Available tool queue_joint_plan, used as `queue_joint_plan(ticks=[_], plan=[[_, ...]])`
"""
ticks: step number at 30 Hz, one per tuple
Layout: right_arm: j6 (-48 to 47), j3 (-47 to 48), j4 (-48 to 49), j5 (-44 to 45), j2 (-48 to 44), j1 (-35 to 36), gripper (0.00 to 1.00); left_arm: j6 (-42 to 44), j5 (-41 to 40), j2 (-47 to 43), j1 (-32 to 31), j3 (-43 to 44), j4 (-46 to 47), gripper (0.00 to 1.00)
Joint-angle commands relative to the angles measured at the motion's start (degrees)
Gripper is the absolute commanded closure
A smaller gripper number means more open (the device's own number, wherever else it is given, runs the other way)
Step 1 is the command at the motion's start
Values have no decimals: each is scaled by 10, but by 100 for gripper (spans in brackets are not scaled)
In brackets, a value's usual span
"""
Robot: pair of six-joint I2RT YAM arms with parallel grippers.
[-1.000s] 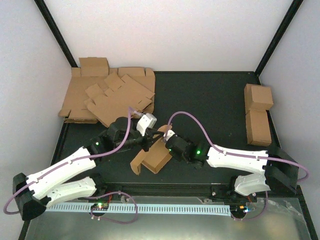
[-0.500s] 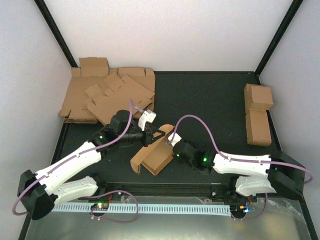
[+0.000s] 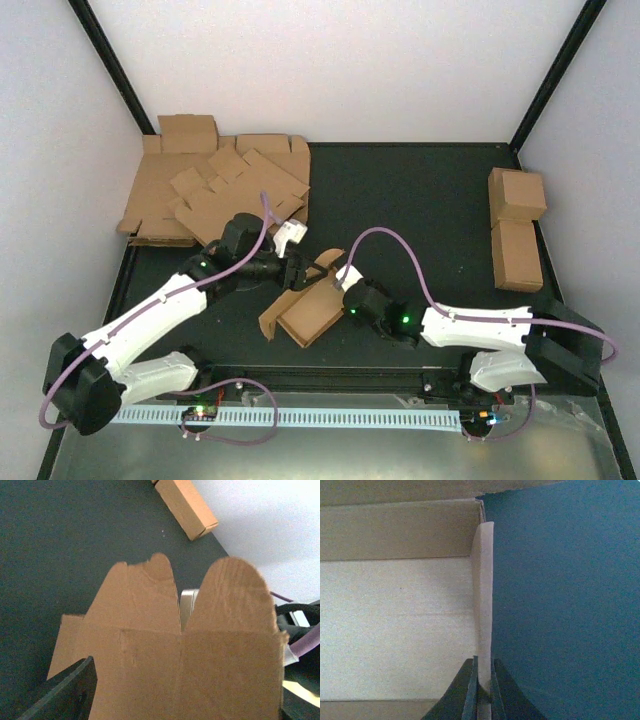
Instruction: Fold the paper box
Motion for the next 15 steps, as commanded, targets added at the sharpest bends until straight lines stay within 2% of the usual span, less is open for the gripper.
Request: queue_joint_plan(ticks=[1, 11, 13, 15], plan=[[23, 8, 5, 34, 13, 4, 98, 49, -9, 9, 2, 29, -81, 23], [33, 17, 5, 47, 36, 4, 96, 72, -44, 51, -11, 49, -164, 19], [35, 16, 9, 40, 37, 4, 94, 77, -50, 60, -14, 57, -180, 23], [37, 17, 10, 35, 42, 4, 94, 79, -52, 67, -13, 63, -189, 31]])
